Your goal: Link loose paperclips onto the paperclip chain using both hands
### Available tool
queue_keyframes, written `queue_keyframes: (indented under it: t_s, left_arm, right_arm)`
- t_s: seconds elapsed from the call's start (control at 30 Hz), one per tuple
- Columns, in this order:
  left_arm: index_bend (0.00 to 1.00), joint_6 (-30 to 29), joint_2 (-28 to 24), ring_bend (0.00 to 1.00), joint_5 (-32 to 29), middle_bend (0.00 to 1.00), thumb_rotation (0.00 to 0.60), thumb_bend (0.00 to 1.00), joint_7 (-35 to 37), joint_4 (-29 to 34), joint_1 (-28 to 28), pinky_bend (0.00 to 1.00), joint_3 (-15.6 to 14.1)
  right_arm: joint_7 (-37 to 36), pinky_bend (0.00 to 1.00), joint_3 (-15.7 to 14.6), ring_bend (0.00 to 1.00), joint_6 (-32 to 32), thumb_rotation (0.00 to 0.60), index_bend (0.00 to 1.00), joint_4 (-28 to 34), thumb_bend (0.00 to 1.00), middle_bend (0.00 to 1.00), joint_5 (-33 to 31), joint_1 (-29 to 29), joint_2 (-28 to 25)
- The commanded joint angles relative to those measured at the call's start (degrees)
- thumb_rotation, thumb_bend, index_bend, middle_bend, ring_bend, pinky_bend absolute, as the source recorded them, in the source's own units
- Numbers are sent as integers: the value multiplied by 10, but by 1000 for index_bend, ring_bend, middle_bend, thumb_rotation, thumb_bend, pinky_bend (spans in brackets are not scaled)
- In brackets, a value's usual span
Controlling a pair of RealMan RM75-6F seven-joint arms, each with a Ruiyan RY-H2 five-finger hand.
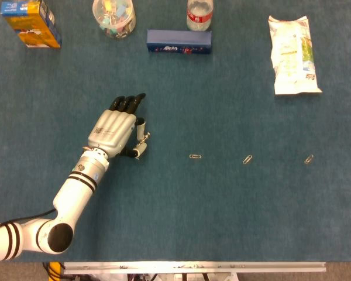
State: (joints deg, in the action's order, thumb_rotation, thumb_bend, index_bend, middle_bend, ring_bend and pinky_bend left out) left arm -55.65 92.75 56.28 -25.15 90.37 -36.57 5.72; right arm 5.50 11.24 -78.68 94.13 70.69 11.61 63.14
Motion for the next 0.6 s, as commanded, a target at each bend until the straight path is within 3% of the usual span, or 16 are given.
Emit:
queue_keyframes:
  t_s: [0.03, 0.27, 0.6]
  left_arm:
    - [583, 0, 1, 0, -1, 0, 600, 326, -2, 1, -2, 0, 0]
    - [583, -3, -1, 0, -3, 0, 600, 326, -8, 8, -10, 0, 5]
    - [585, 3, -19, 0, -15, 0, 600, 326, -44, 33, -57, 0, 47]
  right_arm:
    - [-1, 464, 0, 213, -1, 600, 334, 0, 13, 288, 1, 0, 0]
    - [-3, 465, 2, 213, -8, 600, 334, 2, 12, 288, 2, -5, -4]
    - [-12, 464, 5, 214, -25, 600, 334, 10, 13, 288, 12, -13, -13]
